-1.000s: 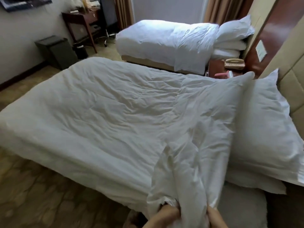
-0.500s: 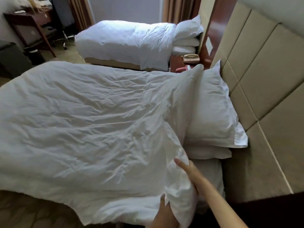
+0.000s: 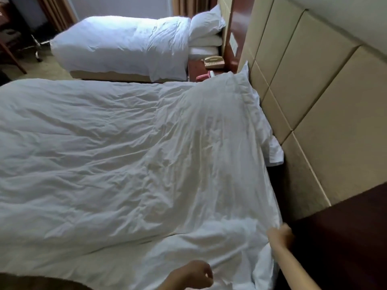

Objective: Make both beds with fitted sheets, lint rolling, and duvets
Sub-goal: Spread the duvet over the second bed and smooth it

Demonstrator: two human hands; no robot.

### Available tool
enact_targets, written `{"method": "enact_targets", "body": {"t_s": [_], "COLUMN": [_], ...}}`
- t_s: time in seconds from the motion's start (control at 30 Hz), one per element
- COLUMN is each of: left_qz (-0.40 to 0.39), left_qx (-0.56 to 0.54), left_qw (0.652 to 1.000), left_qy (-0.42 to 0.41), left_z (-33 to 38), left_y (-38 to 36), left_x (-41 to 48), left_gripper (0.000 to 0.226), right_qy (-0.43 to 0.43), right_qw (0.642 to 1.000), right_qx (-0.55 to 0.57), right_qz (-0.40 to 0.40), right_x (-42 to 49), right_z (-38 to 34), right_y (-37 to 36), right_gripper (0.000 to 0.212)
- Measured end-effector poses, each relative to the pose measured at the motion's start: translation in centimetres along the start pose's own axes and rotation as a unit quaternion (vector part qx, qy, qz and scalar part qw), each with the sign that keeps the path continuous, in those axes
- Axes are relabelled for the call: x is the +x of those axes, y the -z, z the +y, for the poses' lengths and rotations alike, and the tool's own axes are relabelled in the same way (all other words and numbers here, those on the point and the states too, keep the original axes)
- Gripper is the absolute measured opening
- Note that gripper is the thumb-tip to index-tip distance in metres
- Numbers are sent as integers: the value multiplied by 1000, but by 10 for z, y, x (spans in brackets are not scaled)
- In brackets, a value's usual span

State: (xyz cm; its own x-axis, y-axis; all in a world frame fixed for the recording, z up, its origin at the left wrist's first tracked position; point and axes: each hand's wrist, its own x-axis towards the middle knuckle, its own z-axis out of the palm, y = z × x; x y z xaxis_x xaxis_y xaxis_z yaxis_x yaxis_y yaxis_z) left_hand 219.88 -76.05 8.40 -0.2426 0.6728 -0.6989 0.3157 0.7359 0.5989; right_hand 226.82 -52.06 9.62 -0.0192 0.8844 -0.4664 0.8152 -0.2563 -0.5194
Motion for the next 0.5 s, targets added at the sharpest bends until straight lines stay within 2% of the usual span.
{"method": "enact_targets", "body": {"t_s": [0.1,0.37,0.43,0.5], "left_qz": [74,96,116,127], "left_qx": [3,-98,-133,-160], "left_qw": [994,980,972,966], "left_qy": [75,146,153,158], "left_z": [-16,-47,-61,-75], "left_y": [-1,17,24,36], "left_x": [7,-7,-12,-18], "left_gripper": [32,30,25,23], "right_qy": [-13,-3,12,28], "right_qw": [999,992,984,976], "right_qx": [-15,22,25,27], "right_qz": [-29,-126,-178,-213], "right_x": [5,10,8,4], "right_z": [7,1,-3,-10], "right_y": [-4,-9,-6,-2], "right_gripper": [32,33,45,69]}}
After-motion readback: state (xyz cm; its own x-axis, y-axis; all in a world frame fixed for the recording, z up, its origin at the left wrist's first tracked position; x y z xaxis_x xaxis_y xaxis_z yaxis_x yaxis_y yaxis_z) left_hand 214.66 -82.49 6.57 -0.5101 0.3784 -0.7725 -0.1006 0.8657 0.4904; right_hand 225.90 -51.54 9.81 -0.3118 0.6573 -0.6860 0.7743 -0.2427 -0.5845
